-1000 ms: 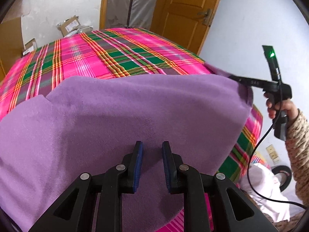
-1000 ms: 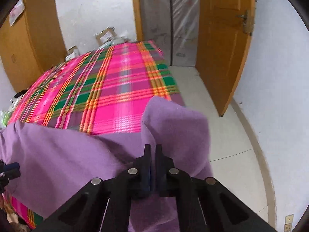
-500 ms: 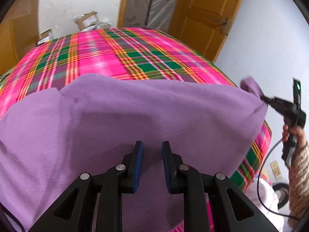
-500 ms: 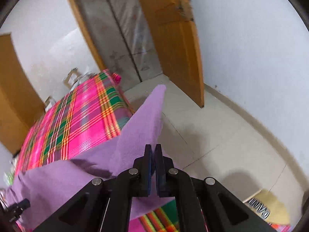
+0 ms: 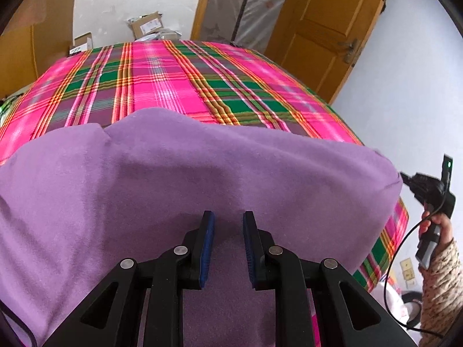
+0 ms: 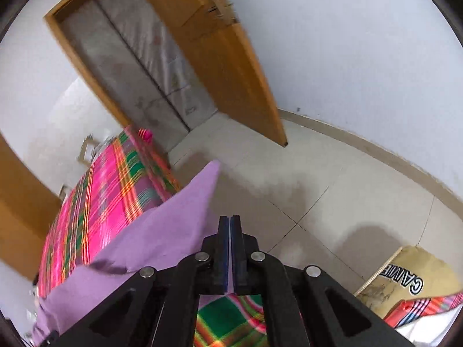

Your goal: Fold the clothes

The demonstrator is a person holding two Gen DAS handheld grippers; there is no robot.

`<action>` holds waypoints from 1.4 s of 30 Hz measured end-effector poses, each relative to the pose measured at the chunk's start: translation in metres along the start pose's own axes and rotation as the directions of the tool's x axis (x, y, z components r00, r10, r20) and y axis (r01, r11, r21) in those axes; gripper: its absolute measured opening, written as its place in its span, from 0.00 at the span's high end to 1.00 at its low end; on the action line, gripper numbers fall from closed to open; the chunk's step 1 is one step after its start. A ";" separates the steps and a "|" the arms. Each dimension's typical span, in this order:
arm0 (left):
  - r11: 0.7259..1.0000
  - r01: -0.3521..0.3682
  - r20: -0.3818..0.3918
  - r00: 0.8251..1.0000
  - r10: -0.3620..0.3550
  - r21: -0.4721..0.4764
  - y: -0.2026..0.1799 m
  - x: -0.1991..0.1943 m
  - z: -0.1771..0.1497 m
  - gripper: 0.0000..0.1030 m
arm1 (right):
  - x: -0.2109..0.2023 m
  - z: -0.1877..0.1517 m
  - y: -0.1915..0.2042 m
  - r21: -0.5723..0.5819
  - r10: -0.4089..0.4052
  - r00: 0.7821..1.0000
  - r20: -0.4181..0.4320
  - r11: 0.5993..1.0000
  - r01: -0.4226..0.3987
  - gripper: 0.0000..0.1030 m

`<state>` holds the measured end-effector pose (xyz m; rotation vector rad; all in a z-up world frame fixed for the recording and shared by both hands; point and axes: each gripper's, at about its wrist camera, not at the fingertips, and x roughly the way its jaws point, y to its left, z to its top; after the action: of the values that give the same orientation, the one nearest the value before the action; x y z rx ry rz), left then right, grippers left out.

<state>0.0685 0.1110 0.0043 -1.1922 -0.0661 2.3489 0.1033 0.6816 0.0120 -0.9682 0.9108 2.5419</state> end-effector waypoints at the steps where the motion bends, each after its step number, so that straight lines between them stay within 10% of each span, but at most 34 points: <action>1: 1.000 0.004 0.002 1.000 -0.004 -0.006 0.001 0.000 0.000 0.80 | 0.002 0.002 0.000 0.006 0.013 1.000 -0.006 1.000 -0.013 0.98; 4: 1.000 0.006 -0.003 1.000 -0.006 -0.005 0.001 0.002 0.001 0.80 | 0.007 0.007 0.000 0.025 0.051 0.998 -0.023 0.998 -0.050 0.97; 10: 1.000 0.011 -0.008 1.000 -0.011 0.001 -0.001 0.004 0.001 0.80 | 0.016 0.019 0.000 0.064 0.128 0.990 -0.056 0.990 -0.124 0.59; 15: 1.000 0.010 -0.011 1.000 -0.010 0.002 -0.001 0.007 0.001 0.80 | 0.027 0.024 0.006 0.047 0.128 0.988 -0.083 0.991 -0.125 0.60; 18: 1.000 0.014 -0.012 1.000 -0.014 -0.001 0.001 0.007 0.001 0.80 | 0.034 0.027 0.011 0.026 0.116 0.988 -0.099 0.993 -0.114 0.98; 29: 1.000 0.007 -0.010 1.000 -0.008 -0.011 0.000 0.006 0.000 0.80 | -0.020 0.039 0.001 0.015 0.150 0.981 0.126 0.988 -0.153 0.98; 38: 1.000 0.001 -0.014 1.000 -0.001 -0.004 -0.002 0.006 0.000 0.80 | 0.018 0.001 -0.054 0.154 0.044 0.996 -0.081 0.988 -0.032 0.96; 42: 1.000 -0.004 -0.015 1.000 0.004 -0.002 -0.003 0.006 0.000 0.80 | 0.011 0.013 -0.051 0.123 -0.009 0.999 -0.038 0.992 0.014 0.95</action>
<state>0.0662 0.1161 0.0005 -1.2113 -0.0609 2.3434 0.1117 0.7293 -0.0119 -0.9843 1.0558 2.4332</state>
